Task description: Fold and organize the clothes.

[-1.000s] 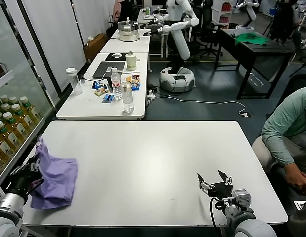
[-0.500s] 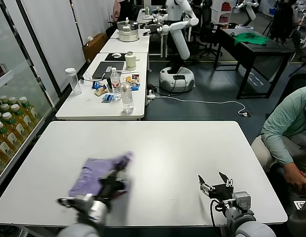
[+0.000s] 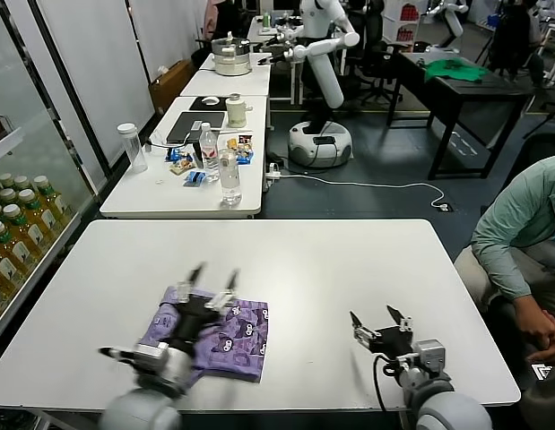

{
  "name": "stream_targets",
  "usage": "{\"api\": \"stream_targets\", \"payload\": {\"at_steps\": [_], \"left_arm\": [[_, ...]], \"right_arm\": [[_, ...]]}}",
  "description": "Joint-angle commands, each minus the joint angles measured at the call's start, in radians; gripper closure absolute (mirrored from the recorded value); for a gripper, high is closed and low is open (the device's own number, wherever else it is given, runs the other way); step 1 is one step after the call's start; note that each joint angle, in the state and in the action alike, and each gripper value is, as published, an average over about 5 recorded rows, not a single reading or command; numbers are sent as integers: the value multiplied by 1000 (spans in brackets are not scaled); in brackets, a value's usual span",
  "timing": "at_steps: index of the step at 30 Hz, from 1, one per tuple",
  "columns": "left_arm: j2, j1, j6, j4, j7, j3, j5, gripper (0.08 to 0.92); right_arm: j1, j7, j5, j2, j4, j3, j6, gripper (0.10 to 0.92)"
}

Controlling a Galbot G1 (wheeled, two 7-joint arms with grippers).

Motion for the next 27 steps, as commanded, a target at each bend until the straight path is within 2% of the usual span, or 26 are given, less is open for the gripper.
{"api": "stream_targets", "payload": {"at_steps": [1,3,6,13,22,27], "left_arm": [[119,21,-140,134,-2,-511,35,251],[108,22,-136,126,-3,-489,37,206],[94,18,-130,120,-4,-453,40,181],[83,16,-132,116,-4,-405,57,177],[75,17,-132,127,-6,-370,59,177],[77,19,-129,131,-12,-369,57,177]], "right_arm": [[253,39,82,109,-72,-400,-3,203],[285,80,143,142,-92,-479,-15,203],[311,148,221,186,-128,-559,-29,203],[294,264,253,197,-191,-584,-33,203],[289,304,281,209,-215,-566,1,208],[297,316,282,223,-244,-551,21,319]]}}
